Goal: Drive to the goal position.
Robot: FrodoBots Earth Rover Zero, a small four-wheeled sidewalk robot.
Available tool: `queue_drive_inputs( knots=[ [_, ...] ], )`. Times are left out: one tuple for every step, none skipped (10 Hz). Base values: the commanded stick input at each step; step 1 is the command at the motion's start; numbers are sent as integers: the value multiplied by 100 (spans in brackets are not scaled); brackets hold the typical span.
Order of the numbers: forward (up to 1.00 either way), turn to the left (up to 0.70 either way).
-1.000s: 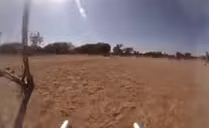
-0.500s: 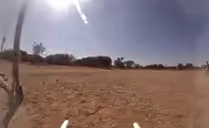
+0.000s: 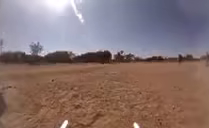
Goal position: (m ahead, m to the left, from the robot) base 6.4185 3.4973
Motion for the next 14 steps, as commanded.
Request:
queue_drive_inputs(
  knots=[
    [70, 27],
    [70, 27],
    [70, 22],
    [70, 9],
    [70, 0],
    [70, 0],
    [70, 0],
    [70, 0],
    [70, 0],
    [70, 0],
    [70, 0],
    [70, 0],
    [70, 0],
    [70, 27]
  ],
)
